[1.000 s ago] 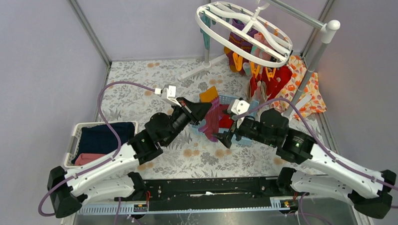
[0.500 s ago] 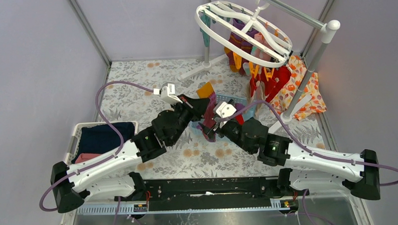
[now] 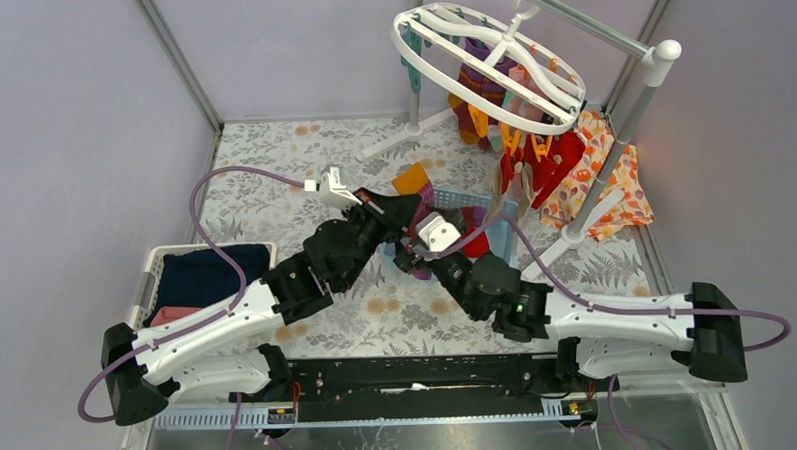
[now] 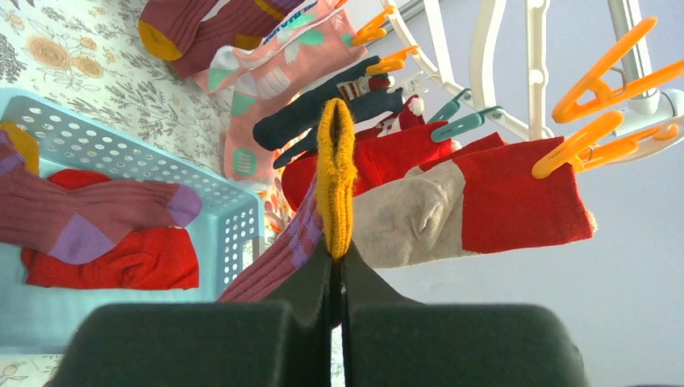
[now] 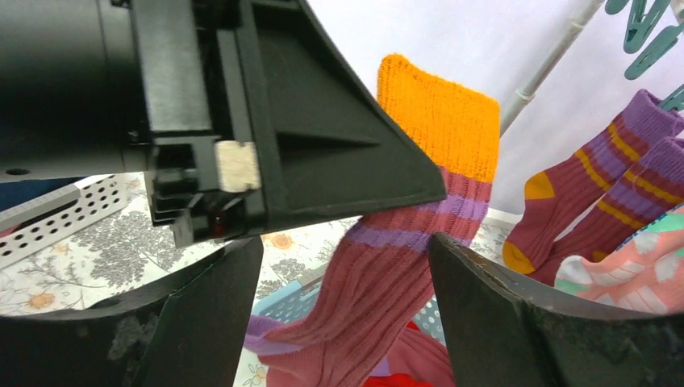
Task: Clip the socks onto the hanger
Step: Adjust the sock.
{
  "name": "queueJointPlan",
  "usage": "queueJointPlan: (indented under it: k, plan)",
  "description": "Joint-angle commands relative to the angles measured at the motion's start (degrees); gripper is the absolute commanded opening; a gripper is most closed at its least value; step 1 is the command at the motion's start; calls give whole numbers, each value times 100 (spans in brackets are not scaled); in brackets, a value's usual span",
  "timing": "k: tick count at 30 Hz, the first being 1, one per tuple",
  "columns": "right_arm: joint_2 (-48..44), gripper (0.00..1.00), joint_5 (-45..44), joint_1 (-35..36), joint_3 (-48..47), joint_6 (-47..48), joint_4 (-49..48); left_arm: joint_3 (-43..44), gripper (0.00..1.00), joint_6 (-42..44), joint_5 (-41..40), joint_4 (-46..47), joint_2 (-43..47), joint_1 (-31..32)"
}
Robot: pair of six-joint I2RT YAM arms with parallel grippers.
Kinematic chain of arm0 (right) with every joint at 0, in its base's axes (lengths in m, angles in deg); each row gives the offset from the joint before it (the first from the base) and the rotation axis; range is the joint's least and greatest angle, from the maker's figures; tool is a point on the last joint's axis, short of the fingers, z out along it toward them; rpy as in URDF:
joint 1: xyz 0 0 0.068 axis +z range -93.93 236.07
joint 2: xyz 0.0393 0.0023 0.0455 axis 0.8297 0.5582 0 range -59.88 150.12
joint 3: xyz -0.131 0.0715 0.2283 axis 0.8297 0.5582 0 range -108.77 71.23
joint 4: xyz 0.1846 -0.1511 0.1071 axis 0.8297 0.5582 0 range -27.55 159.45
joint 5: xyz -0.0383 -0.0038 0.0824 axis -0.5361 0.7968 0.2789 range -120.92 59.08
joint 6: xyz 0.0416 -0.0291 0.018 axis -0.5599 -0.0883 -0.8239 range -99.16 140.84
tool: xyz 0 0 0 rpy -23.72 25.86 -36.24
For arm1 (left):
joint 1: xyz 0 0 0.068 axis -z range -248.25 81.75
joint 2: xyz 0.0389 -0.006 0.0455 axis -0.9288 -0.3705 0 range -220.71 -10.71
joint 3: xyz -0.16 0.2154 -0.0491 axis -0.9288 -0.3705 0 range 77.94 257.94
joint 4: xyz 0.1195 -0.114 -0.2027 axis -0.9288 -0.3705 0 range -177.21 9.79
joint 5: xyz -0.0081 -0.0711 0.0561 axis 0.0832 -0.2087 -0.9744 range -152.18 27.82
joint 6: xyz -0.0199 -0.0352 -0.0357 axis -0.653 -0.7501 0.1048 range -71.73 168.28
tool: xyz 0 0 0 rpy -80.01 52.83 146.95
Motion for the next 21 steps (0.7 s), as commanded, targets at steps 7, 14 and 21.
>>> queueJointPlan:
  k: [7,14,21]
  plan:
    - [496,52,-1331,277,203,1208,-2088,185,0,-393,-148,-85,85,82]
    - [439,14,-1403,286,331,1480,-2390,186,1,-463,-85,-56,124,91]
    - [63,0,-1122,309,667,1503,-2539,162,44,-234,-55,-13,238,87]
